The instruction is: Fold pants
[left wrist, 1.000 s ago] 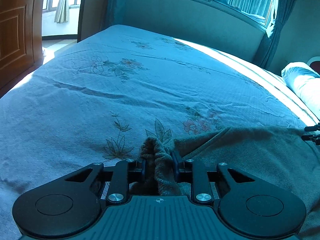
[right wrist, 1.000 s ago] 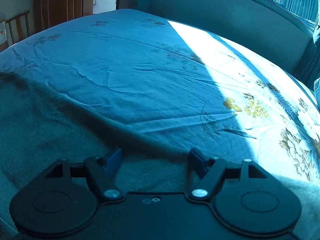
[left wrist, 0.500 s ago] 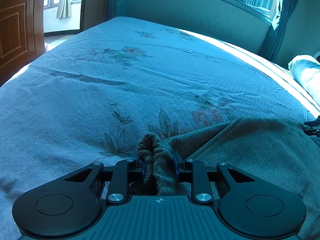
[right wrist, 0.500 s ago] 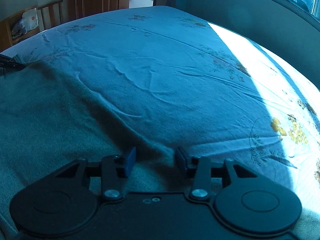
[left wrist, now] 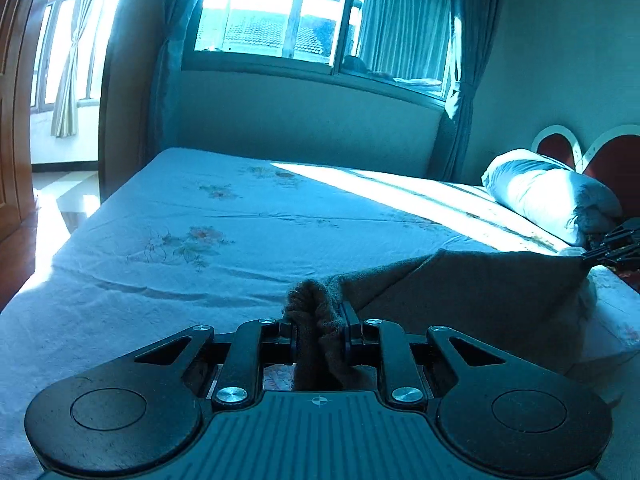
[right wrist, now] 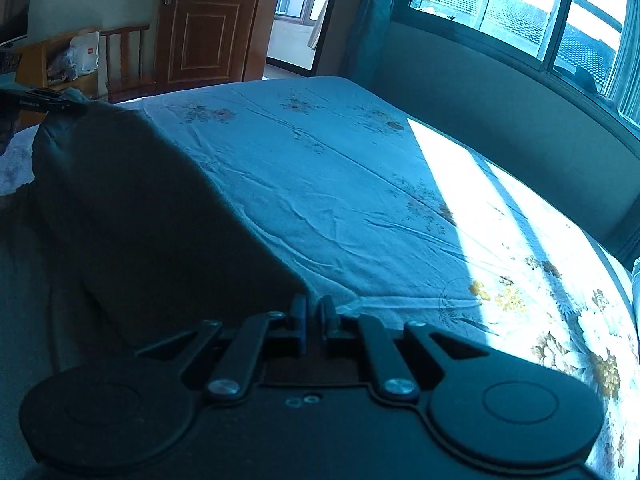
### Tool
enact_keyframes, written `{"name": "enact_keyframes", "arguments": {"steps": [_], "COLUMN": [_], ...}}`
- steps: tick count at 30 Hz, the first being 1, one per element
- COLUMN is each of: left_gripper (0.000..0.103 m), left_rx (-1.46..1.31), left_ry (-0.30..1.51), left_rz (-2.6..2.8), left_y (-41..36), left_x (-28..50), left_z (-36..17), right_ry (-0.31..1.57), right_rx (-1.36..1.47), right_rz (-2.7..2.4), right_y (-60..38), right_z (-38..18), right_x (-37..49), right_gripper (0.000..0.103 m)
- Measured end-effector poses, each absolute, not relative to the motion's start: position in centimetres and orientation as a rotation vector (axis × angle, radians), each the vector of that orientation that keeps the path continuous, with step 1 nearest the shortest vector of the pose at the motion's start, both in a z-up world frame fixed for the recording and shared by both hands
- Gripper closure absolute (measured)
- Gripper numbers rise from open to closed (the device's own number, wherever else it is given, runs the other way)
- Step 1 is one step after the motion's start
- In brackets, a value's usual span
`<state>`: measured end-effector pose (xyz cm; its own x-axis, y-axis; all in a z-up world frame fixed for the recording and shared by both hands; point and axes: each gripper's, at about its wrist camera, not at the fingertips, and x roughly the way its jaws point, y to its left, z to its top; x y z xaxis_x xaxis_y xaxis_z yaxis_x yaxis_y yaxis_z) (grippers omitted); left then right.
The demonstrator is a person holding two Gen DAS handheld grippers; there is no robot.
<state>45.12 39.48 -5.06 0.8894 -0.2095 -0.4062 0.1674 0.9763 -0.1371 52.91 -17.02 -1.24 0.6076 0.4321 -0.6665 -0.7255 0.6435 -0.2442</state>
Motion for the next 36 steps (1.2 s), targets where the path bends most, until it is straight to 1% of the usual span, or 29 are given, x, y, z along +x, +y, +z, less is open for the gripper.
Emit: {"name": "enact_keyframes", "arguments": {"steps": [4,6,7,8,11,12,13,14,17,19,23,29,36], "left_gripper": [0.083,0.08,0.067,0.051,0.035,0.033,0.032,0.032,0.032,0.032,0.032,0.032,0.032], "left_rx": [-0.077,-0.09,-0.102,-0.12,-0.208,-0.219,-0.22,-0.247,-0.368,-0.437,-0.608,-0.724,-0.786], "left_ry": [0.405,0.439,0.45,0.45,0.538,0.566,0.586,0.617,0.635,0.599,0.506,0.501,0.51], "left_rz": [-0.244,-0.245,-0.216,-0.176,-0.075,-0.046,0.0,0.061,0.166,0.182,0.186,0.169,0.158], "left_y": [38.7,38.2,38.0,37.9,38.1,37.9,37.7,37.6,37.9,37.6,36.0,33.4,32.8], "left_x": [39.2,36.6,34.7,32.7,28.7,27.5,26.5,25.5,23.0,21.1,20.1,22.3,24.9], "left_z": [-3.2,-3.4,-3.9,-4.4,-6.9,-7.8,-8.5,-9.3,-10.4,-10.7,-10.3,-10.9,-12.3], "right_ry": [0.58,0.573,0.544,0.526,0.52,0.519,0.518,0.518,0.513,0.509,0.492,0.495,0.584], "right_rx": [-0.588,-0.644,-0.673,-0.687,-0.587,-0.525,-0.479,-0.413,-0.289,-0.248,-0.207,-0.115,-0.056], "right_rz": [0.717,0.715,0.69,0.679,0.628,0.605,0.589,0.565,0.497,0.459,0.392,0.312,0.253], "right_y": [-18.6,-19.1,-19.7,-20.2,-22.3,-23.1,-23.7,-24.3,-25.3,-25.1,-24.2,-23.1,-21.5], "right_z": [0.1,-0.7,-1.6,-2.2,-3.8,-4.1,-4.4,-4.7,-5.6,-6.2,-6.8,-7.5,-10.2], "right_x": [45.2,41.8,39.4,37.8,33.8,32.7,32.3,31.7,31.1,30.9,30.2,31.3,33.7], "right_gripper": [0.103,0.103,0.098,0.097,0.088,0.08,0.074,0.072,0.071,0.072,0.071,0.071,0.068]}}
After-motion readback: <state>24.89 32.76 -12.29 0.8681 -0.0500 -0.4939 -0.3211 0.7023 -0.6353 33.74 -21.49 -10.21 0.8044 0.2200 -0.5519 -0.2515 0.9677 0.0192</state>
